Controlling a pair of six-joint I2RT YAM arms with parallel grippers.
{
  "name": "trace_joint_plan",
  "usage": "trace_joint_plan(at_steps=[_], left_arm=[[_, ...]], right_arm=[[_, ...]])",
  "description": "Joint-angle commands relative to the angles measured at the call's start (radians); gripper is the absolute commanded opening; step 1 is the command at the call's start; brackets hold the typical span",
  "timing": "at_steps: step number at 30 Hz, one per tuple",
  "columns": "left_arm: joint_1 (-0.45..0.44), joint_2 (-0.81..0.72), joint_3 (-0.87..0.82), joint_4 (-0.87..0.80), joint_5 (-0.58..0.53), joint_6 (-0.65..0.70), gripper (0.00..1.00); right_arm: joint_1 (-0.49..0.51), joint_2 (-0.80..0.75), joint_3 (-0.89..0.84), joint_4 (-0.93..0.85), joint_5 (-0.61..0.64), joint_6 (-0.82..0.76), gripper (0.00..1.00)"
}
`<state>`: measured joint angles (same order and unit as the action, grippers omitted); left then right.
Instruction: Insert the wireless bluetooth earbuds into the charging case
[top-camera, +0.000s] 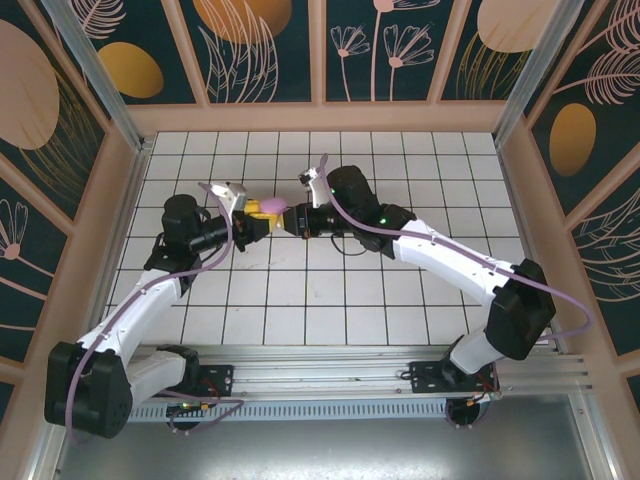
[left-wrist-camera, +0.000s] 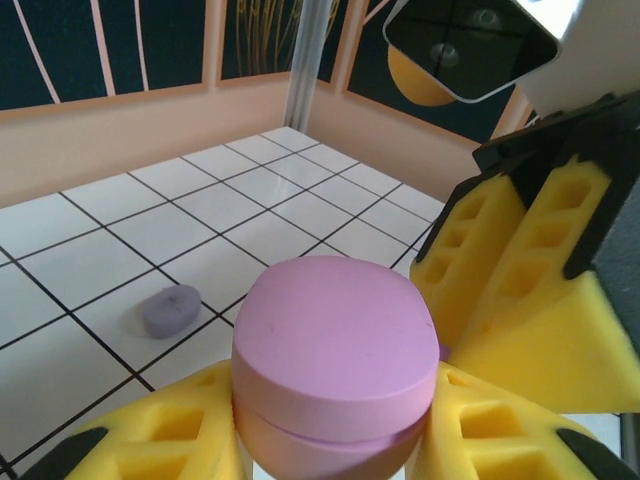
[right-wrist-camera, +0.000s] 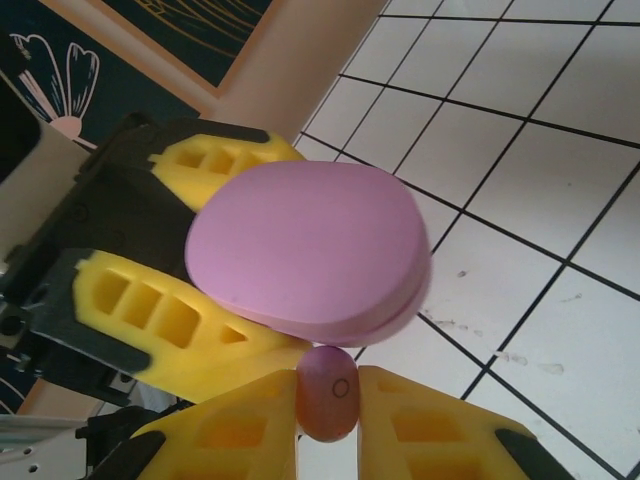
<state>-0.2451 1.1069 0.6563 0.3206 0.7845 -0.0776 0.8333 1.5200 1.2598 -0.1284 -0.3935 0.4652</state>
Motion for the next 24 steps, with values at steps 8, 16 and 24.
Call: trace_joint_plan(at_steps=[8, 16, 24], left_arm=[[-0.020, 0.016, 0.003, -0.020, 0.011, 0.091, 0.00], [-0.031, 0.001, 0.001, -0.042, 0.012, 0.124, 0.00], [-0.043, -0.001, -0.001, -0.035, 0.018, 0.123, 0.00]], right_arm=[[-0.023, 0.021, 0.065, -0.021, -0.020, -0.022, 0.18], [-0.071, 0.027, 0.085, -0.033, -0.030, -0.012, 0.18], [-0.073, 0.040, 0.103, -0.036, -0.031, -0.016, 0.18]])
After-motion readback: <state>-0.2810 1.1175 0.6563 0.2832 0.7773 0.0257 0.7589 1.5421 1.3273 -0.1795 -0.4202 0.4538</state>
